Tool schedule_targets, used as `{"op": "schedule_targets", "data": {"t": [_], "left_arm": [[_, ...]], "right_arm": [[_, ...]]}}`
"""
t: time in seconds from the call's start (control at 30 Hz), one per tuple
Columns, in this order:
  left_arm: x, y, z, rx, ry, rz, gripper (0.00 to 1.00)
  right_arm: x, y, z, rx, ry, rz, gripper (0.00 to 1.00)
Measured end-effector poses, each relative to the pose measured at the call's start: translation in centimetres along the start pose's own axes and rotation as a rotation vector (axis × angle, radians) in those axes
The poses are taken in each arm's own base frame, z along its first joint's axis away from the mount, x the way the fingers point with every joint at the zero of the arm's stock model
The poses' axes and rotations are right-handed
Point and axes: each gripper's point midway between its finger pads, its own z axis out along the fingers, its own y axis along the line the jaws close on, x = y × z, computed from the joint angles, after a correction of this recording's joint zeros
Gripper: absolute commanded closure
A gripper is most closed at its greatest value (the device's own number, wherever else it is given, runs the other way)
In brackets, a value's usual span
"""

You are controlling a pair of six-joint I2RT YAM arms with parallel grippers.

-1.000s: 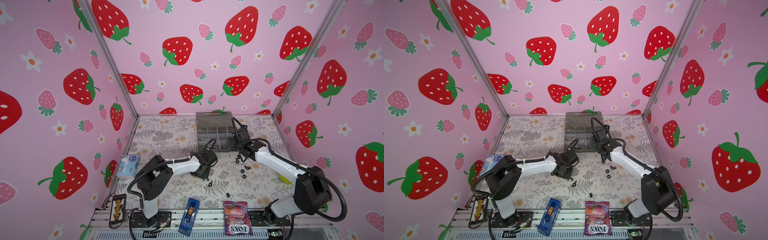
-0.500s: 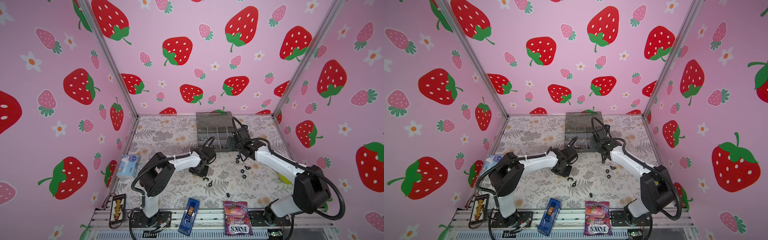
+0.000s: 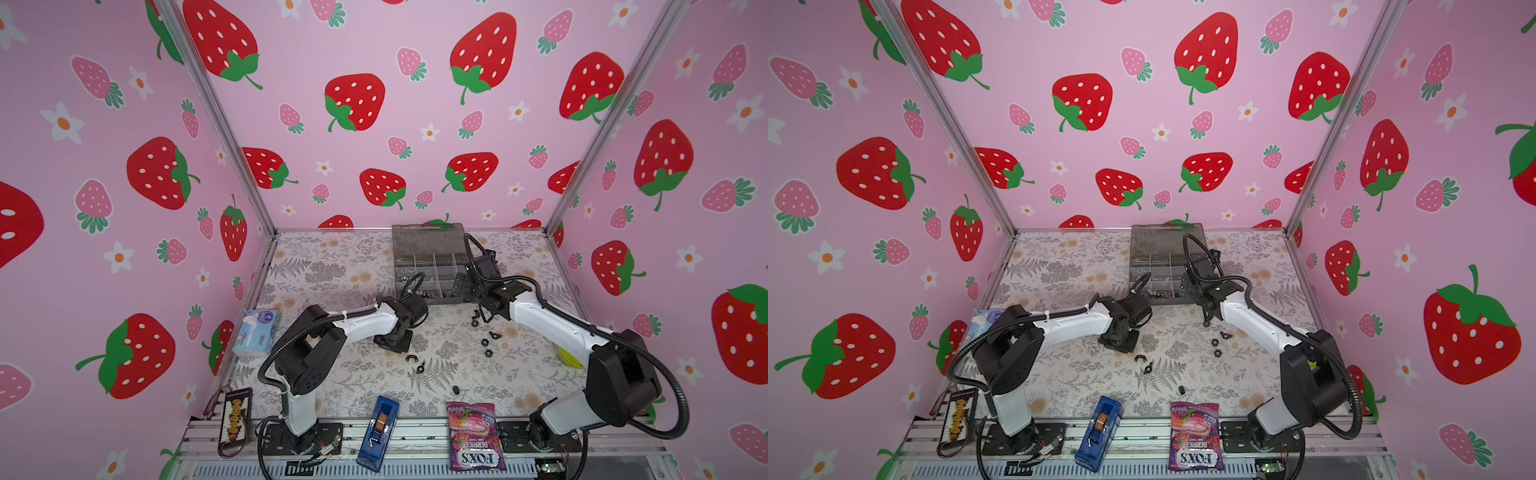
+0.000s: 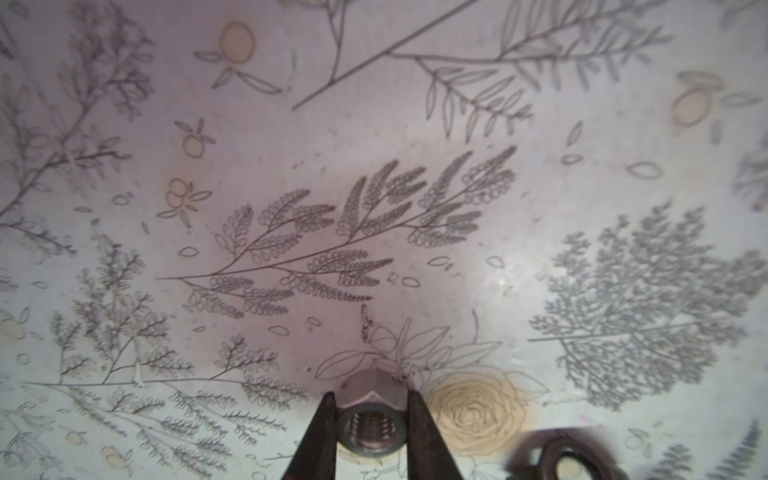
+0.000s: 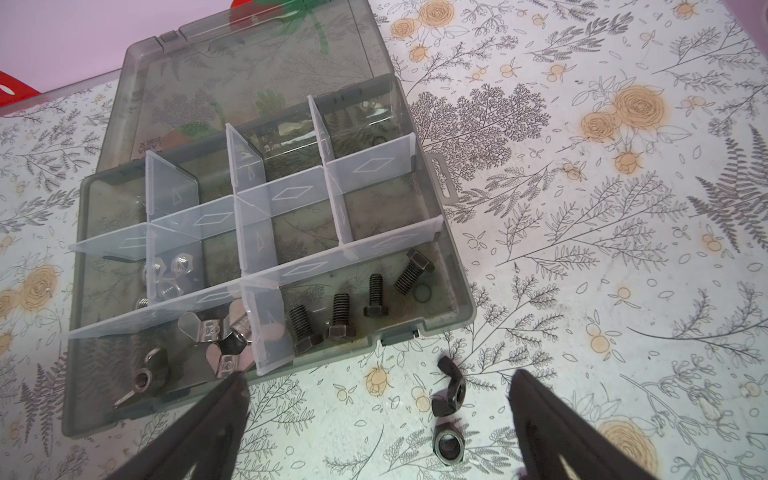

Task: Sort the screws and nuts into containers
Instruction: 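Lift the silver hex nut with the left gripper and carry it over the nut compartment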

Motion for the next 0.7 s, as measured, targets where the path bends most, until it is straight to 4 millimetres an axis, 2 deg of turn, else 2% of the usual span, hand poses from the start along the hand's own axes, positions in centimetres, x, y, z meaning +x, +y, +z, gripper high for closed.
{"op": "schedule_targets", "data": {"t": [0.23,0.43,0.7], "left_arm": [[-0.7,0.8,-1.6,-0.014,-0.061,-0.017,0.79],[-1.3,1.0,-2.2,-0.025,-0.088,-0.024,0.79],[-4.5,0.3,-4.6,0.005,-0.172,-0.047,0.79]], "right_arm": [[-0.1,0.0,-0.1,-0.001,-0.002,0.001,0.0],[-0.4,-0.1,-0.4,-0.002,-0.014,0.007,0.0],[-0.1,-0.8,-1.0,0.004,-0.025,0.012,0.0]]}}
